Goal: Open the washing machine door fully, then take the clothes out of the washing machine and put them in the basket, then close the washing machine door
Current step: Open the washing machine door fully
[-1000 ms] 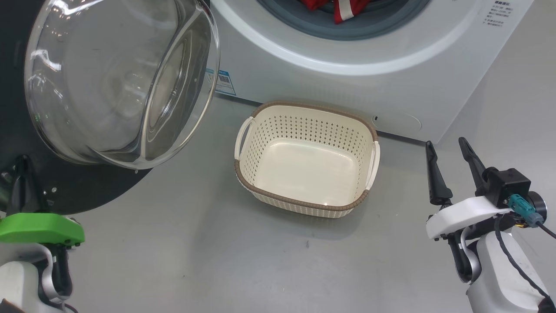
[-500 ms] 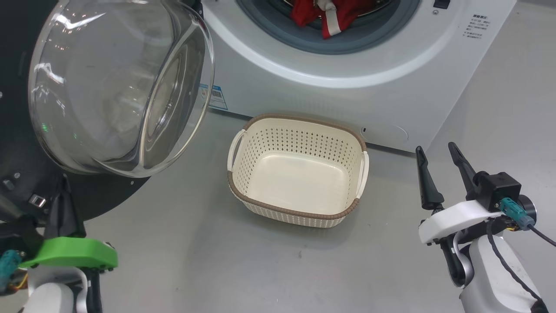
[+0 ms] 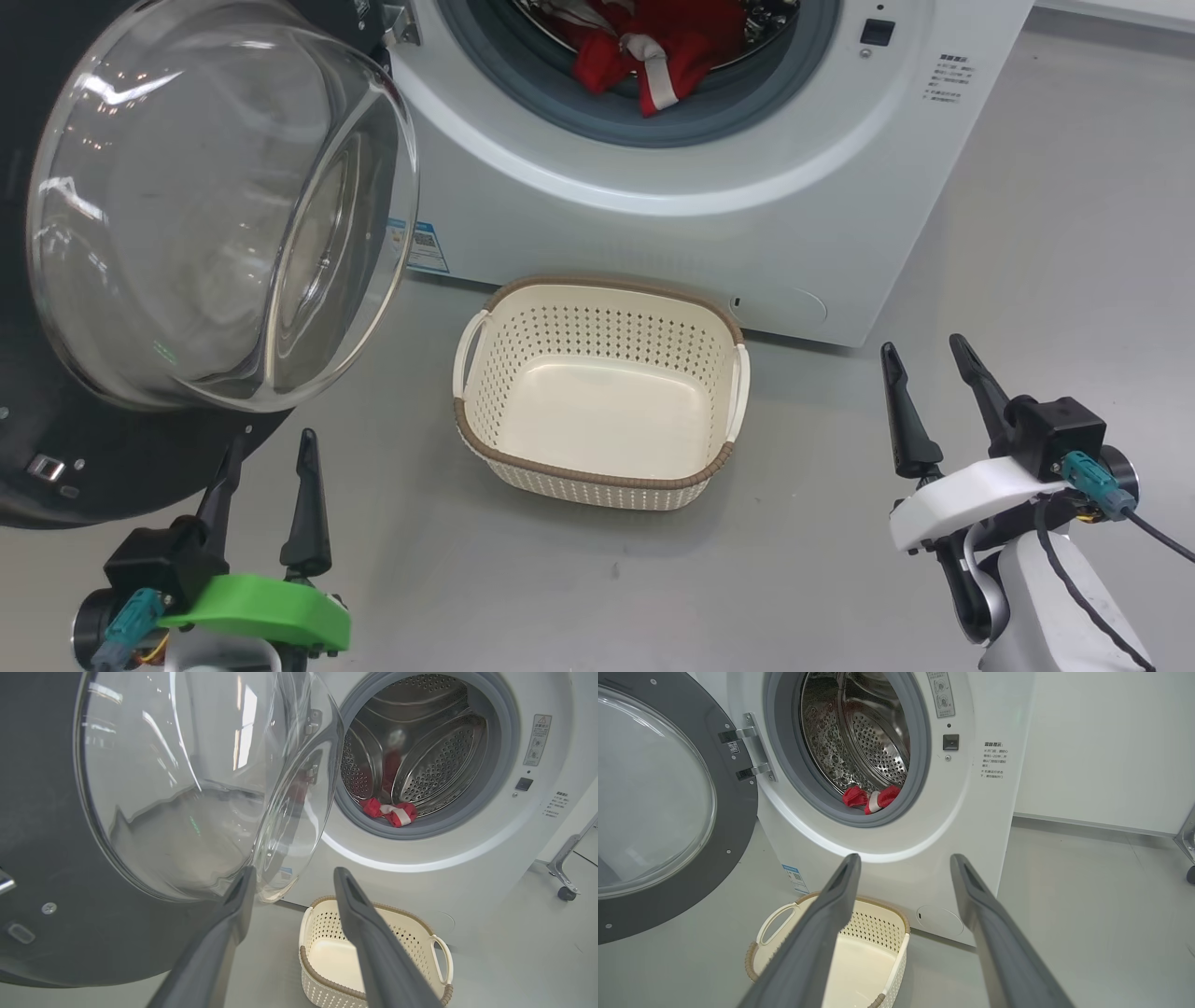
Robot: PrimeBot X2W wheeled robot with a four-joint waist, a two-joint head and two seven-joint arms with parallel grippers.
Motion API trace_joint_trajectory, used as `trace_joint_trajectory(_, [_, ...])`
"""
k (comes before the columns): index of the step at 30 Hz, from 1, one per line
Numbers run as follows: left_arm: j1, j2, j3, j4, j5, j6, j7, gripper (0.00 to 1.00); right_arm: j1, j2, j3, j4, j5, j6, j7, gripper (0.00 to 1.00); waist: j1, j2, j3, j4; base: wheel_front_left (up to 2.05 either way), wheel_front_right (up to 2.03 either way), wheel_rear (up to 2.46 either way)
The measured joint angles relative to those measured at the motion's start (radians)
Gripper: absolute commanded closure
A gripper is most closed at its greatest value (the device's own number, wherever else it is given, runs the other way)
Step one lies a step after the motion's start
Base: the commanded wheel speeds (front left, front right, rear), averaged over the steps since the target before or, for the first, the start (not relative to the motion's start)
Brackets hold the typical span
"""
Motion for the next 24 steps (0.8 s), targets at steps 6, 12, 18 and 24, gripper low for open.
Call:
trace_joint_trajectory(6, [0.018,0.003,-0.014,-0.028,0.01,0.0,0.021,0.0,0.016,0.004,0.012,-0.009,0.002,0.0,0.0,0.0,0.0,0.0,-0.014,-0.049,0.0,0.0,0.0])
trace_joint_trajectory(12, [0.018,0.011,-0.016,-0.05,0.012,-0.008,0.032,0.0,0.021,0.006,0.037,-0.016,0.002,0.0,0.0,0.0,0.0,0.0,-0.021,-0.101,0.0,0.0,0.0])
trace_joint_trajectory(18, [0.018,0.025,-0.016,-0.059,0.014,-0.009,0.051,0.0,0.038,0.007,0.049,-0.025,0.002,0.0,0.0,0.0,0.0,0.0,-0.025,-0.157,0.0,0.0,0.0])
trace_joint_trajectory(24, [0.019,0.039,-0.015,-0.064,0.02,-0.008,0.071,0.0,0.042,0.009,0.066,-0.032,0.006,0.0,0.0,0.0,0.0,0.0,-0.027,-0.215,0.0,0.0,0.0])
